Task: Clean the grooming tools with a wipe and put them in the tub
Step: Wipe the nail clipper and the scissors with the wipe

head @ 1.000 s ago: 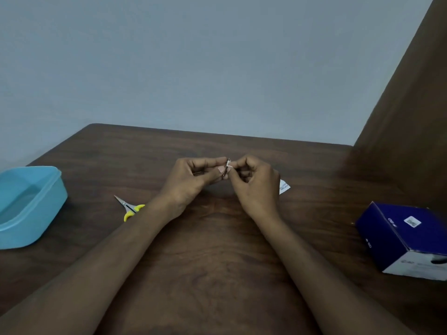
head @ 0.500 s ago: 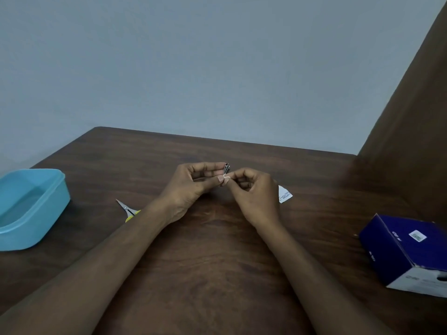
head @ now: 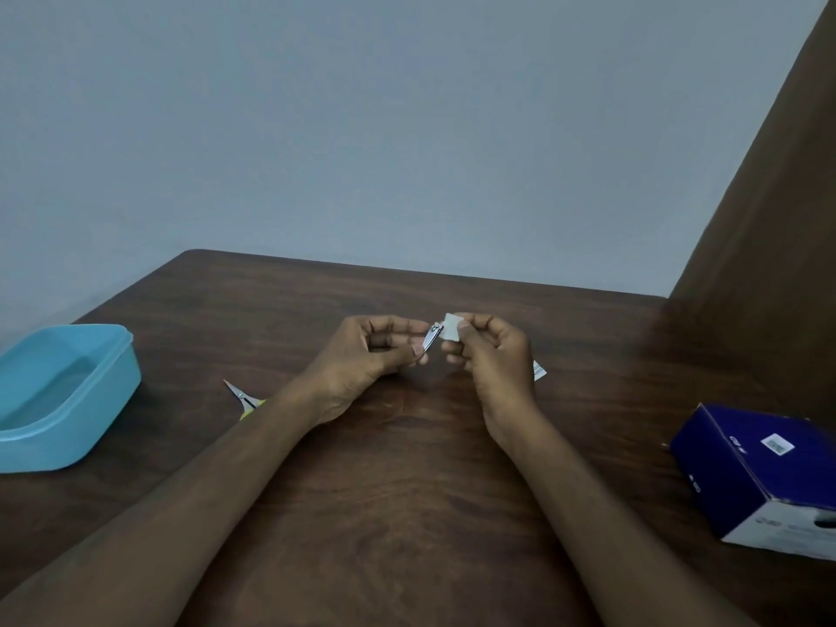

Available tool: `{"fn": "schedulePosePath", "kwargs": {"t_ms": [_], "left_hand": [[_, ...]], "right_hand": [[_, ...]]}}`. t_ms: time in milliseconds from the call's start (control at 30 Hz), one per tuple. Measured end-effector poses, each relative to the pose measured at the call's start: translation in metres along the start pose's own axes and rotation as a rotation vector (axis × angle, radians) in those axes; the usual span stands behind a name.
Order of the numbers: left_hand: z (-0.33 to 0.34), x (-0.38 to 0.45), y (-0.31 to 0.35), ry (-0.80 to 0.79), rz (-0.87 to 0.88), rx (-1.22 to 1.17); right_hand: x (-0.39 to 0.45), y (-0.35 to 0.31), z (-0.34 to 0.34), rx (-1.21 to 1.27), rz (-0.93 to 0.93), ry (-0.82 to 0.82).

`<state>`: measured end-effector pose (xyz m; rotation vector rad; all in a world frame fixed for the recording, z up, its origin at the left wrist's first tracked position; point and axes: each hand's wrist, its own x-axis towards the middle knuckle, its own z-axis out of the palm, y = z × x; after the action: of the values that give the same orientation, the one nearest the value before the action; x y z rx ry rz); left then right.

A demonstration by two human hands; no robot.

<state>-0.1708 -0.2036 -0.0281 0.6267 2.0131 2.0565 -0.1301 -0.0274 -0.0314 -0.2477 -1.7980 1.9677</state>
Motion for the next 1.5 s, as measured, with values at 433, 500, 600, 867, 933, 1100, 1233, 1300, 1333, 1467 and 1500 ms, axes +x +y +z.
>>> {"fn": "schedulePosePath", "kwargs": {"t_ms": [433,500,600,867,933,1100,1233,1300,1333,1467,1500], "left_hand": [[0.004,-0.002,0.000,0.103,0.026,0.045],[0.006,-0.004,0.000,0.109,0.053,0.110],[0.006,-0.004,0.000,0.114,0.083,0.156],[0.007,-0.006,0.001,0.178,0.173,0.251],[0.009,-0.005,0.000,0.231,0.230,0.345],[0.016,-0.005,-0.002,0.308,0.381,0.583],[0.014,-0.004,-0.001,0.350,0.389,0.587],[0.013,-0.004,-0.001,0.350,0.380,0.611],[0.012,-0.005,0.000,0.342,0.375,0.625],[0.013,-0.004,-0.001,0.356,0.333,0.603],[0.013,-0.004,0.000,0.377,0.322,0.575]], "right_hand": [[-0.010,-0.004,0.001,-0.069,-0.076,-0.086],[-0.009,-0.005,0.000,-0.046,-0.073,-0.059],[-0.010,-0.007,0.000,-0.033,-0.070,-0.051],[-0.010,-0.005,0.000,-0.016,-0.007,-0.079],[-0.011,-0.003,0.002,-0.076,-0.021,-0.092],[-0.013,-0.003,0.003,-0.054,-0.079,-0.043],[-0.014,-0.001,0.007,-0.119,-0.084,-0.122],[-0.015,0.001,0.007,-0.242,-0.106,-0.160],[-0.015,0.001,0.008,-0.281,-0.112,-0.156],[-0.014,0.001,0.005,-0.328,-0.178,-0.073],[-0.013,0.001,0.004,-0.357,-0.197,-0.063]]}}
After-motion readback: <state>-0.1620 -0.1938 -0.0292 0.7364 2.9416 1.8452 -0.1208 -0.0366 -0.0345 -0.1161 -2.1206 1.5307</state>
